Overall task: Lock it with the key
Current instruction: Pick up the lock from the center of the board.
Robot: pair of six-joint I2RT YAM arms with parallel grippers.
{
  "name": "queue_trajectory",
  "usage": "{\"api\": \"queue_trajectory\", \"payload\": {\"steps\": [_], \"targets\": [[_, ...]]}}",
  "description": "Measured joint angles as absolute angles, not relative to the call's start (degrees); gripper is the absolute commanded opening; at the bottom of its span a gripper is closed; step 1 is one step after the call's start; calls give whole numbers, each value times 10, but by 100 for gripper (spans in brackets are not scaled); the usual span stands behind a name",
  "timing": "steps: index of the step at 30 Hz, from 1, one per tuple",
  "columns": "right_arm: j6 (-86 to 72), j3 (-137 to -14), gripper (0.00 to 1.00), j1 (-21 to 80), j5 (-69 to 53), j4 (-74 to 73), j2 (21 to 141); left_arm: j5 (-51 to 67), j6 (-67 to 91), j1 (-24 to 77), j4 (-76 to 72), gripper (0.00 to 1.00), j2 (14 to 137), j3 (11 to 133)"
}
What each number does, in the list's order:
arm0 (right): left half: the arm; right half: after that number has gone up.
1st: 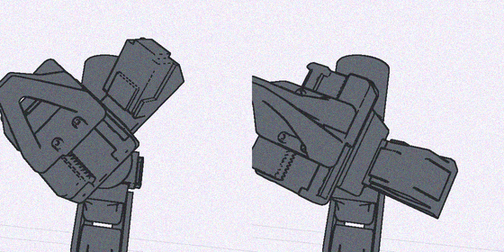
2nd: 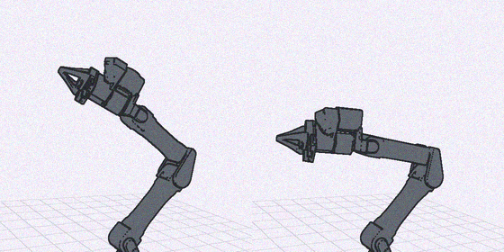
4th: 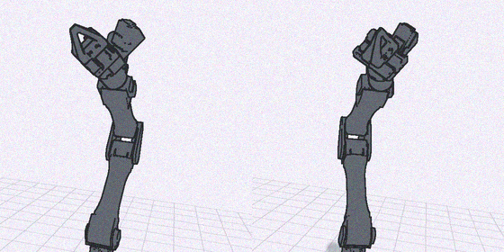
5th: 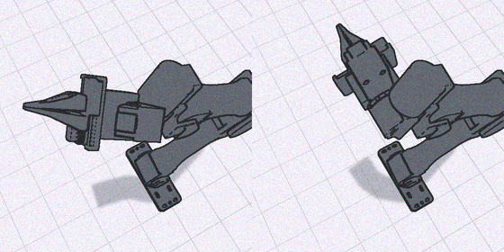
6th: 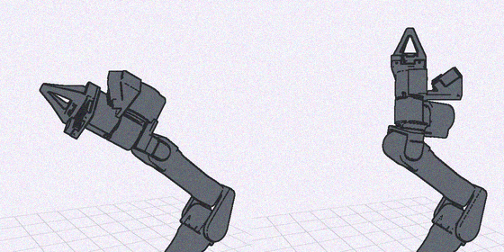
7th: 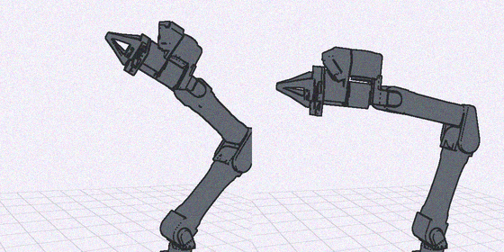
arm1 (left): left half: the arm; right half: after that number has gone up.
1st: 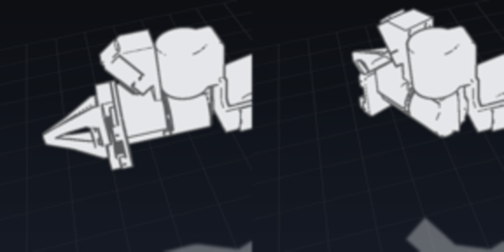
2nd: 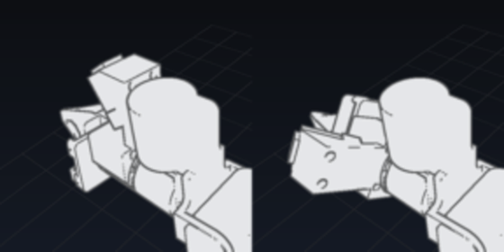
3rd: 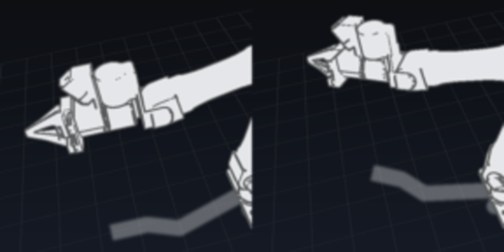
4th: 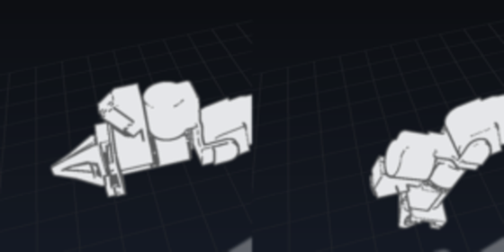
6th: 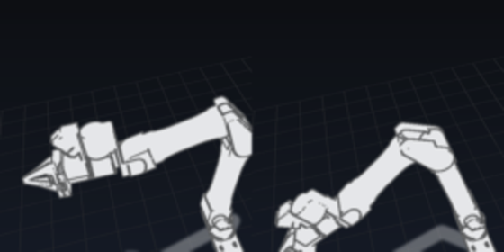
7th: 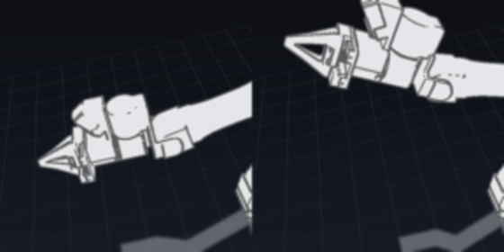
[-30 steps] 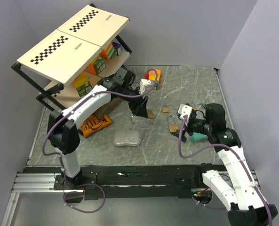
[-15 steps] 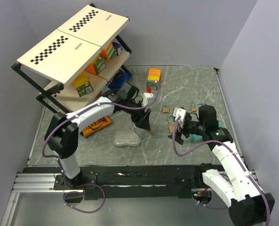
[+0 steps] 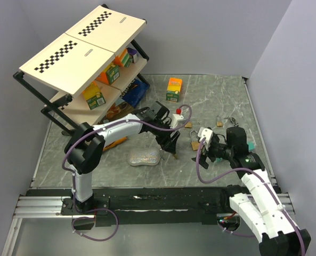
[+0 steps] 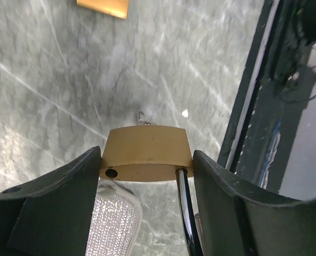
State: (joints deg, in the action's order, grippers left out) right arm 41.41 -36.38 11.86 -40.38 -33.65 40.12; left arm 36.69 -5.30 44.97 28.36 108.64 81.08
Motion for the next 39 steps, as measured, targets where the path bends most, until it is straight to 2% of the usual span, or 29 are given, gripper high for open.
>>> {"api": "queue_trajectory", "payload": {"steps": [13, 21, 23, 24, 26, 27, 29, 30, 32, 33, 34, 35, 36, 39], "targets": [[328, -267, 99, 140, -460, -166, 422, 440, 26, 447, 268, 1, 1084, 823], [324, -235, 99, 199, -482, -90, 450, 468, 60, 447, 261, 1, 1080, 837], [319, -235, 95, 213, -482, -73, 458, 470, 65, 447, 259, 1, 1080, 843], [315, -235, 87, 219, -481, -64, 462, 472, 67, 446, 257, 1, 1080, 844], [303, -235, 78, 229, -468, -41, 473, 478, 73, 446, 252, 1, 1079, 846], [298, -235, 65, 231, -462, -31, 477, 480, 75, 445, 250, 1, 1079, 846], [289, -235, 50, 234, -445, -15, 492, 488, 88, 442, 243, 1, 1078, 846], [284, -235, 33, 234, -437, -9, 498, 492, 95, 441, 239, 1, 1077, 846], [283, -235, 19, 234, -416, 5, 508, 488, 110, 438, 236, 1, 1075, 845], [282, -236, 7, 232, -404, 12, 507, 501, 120, 434, 230, 1, 1075, 845], [279, -235, 1, 234, -393, 5, 510, 507, 129, 430, 222, 1, 1074, 845], [282, -235, 0, 235, -391, 0, 513, 515, 133, 427, 216, 1, 1069, 845], [281, -234, 0, 236, -384, -12, 515, 520, 140, 426, 211, 18, 1063, 845], [282, -234, 0, 236, -370, -34, 508, 532, 146, 425, 194, 55, 1043, 845]]}}
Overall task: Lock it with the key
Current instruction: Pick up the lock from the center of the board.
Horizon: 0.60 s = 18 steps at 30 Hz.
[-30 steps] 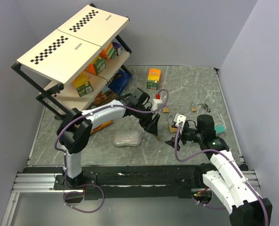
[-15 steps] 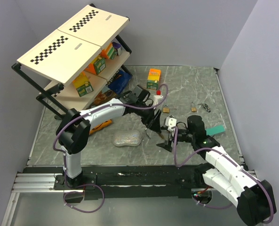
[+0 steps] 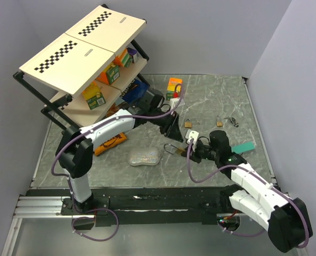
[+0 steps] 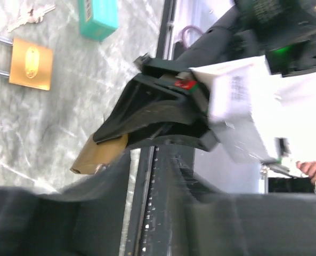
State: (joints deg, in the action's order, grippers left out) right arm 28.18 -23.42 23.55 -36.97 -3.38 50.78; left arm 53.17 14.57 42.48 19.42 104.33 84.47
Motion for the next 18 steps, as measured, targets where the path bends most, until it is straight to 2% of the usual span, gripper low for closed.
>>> {"api": "queue_trajectory", "payload": {"steps": [3, 5, 11, 18], "targets": [[282, -234, 0, 235, -365, -60, 479, 533, 150, 420, 190, 66, 1023, 844], [282, -238, 0, 234, -366, -86, 452, 532, 151, 410, 192, 68, 1011, 843], [284, -288, 0, 225, -396, -178, 416, 526, 62, 362, 254, 70, 973, 831], [280, -361, 0, 200, -463, -268, 417, 540, -66, 371, 292, 72, 870, 750]]}}
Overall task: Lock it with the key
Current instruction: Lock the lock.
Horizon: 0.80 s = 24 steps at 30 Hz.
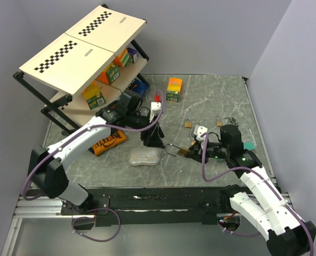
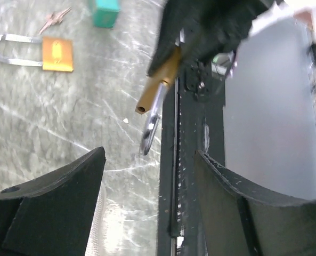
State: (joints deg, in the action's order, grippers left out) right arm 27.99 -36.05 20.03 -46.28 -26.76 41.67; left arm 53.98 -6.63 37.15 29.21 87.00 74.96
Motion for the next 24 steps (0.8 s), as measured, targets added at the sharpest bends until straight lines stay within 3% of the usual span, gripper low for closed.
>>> {"api": "queue_trajectory", "payload": {"steps": [4, 10, 13, 16, 17, 21, 23, 24], "targets": [[279, -388, 0, 200, -496, -295, 424, 536, -116, 404, 287, 69, 825, 721], [279, -412, 0, 200, -530, -321, 437, 501, -144, 463, 265, 56, 820, 704], [277, -422, 0, 200, -540, -329, 438, 481, -147, 475, 257, 42, 827, 704], [274, -432, 0, 200, -548, -335, 438, 462, -159, 488, 255, 19, 837, 704], [273, -436, 0, 200, -551, -338, 438, 458, -161, 493, 255, 4, 840, 704], [280, -444, 0, 200, -559, -348, 441, 451, -173, 502, 259, 1, 841, 704], [283, -446, 33, 200, -561, -354, 442, 452, -173, 503, 260, 1, 841, 704], [283, -449, 63, 200, -561, -359, 444, 453, -169, 503, 260, 1, 840, 704]]}}
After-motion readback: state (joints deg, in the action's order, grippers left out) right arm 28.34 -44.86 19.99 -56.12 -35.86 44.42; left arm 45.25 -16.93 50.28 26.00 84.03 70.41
